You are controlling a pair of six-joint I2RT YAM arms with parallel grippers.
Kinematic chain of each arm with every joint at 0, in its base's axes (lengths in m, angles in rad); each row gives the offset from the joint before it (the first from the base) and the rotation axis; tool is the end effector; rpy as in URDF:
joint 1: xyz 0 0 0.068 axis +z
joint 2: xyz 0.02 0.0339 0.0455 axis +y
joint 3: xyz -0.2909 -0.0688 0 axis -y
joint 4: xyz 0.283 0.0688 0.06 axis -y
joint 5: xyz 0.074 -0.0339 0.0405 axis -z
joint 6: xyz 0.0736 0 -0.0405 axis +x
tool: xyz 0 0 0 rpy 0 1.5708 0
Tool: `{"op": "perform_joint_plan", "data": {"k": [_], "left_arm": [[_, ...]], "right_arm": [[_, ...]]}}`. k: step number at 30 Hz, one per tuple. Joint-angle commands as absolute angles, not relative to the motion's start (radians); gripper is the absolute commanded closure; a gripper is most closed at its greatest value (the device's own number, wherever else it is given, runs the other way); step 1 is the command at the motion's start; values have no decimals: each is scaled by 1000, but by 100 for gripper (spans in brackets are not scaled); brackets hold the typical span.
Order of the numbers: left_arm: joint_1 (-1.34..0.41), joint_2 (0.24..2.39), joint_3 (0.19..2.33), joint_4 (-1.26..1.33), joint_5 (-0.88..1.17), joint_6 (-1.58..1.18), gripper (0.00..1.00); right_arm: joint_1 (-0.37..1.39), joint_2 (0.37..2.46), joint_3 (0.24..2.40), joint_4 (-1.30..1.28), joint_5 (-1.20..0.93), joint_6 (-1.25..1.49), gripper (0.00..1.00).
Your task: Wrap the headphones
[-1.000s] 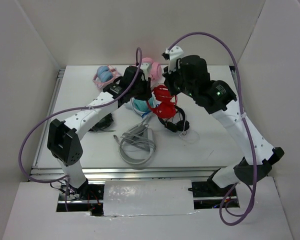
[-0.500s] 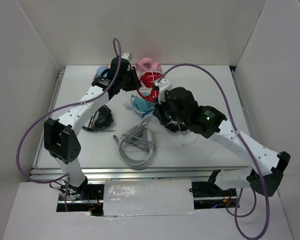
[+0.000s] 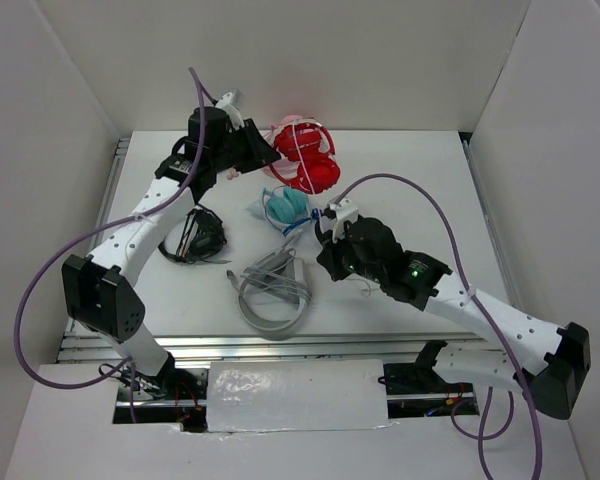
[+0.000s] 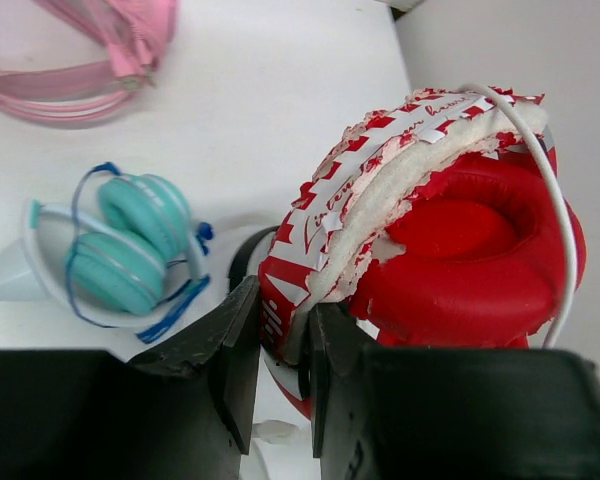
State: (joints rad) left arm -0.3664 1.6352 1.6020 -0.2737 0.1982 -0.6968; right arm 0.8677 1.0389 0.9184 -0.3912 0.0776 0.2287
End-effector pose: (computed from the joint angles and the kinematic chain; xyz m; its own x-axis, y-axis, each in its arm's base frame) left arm 0.4270 -0.1794 0.4102 -0.5542 -0.4613 -0.6929 0.2228 0.7199 -0.6574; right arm 0.1913 0.2169 0.3176 -0.4709 -0.2060 -0.8578 -0.6264 0.7628 0.1607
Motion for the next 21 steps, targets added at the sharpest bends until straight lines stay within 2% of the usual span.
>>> {"op": "perform_joint_plan", "data": {"k": [1, 7, 9, 11, 12, 14, 15, 19, 21], "left_arm": [[-353, 1562, 1631, -133, 337, -755, 100], [-350, 1545, 1683, -133, 413, -767, 100], [-351, 1534, 1693, -126, 449, -770, 100], [-351, 1526, 1700, -109, 492, -776, 100], [-351, 1519, 1713, -110, 505, -773, 100], [-350, 1513, 1729, -141, 517, -764, 100], [-350, 1502, 1736, -147, 523, -762, 100], [-351, 1471, 1752, -152, 566, -762, 100], [-351, 1453, 1770, -161, 575, -762, 100]], "right_arm": [[830, 1038, 878, -256, 135, 245, 97], [778, 1037, 747, -96, 175, 206, 92], [766, 1029, 694, -14, 201, 177, 84], [744, 1016, 600, 144, 201, 112, 80], [735, 1014, 571, 194, 193, 98, 74], [697, 1015, 513, 317, 163, 72, 71], [683, 1020, 497, 357, 143, 68, 66], [620, 1060, 466, 481, 10, 48, 62], [592, 1075, 459, 521, -47, 43, 56]]}}
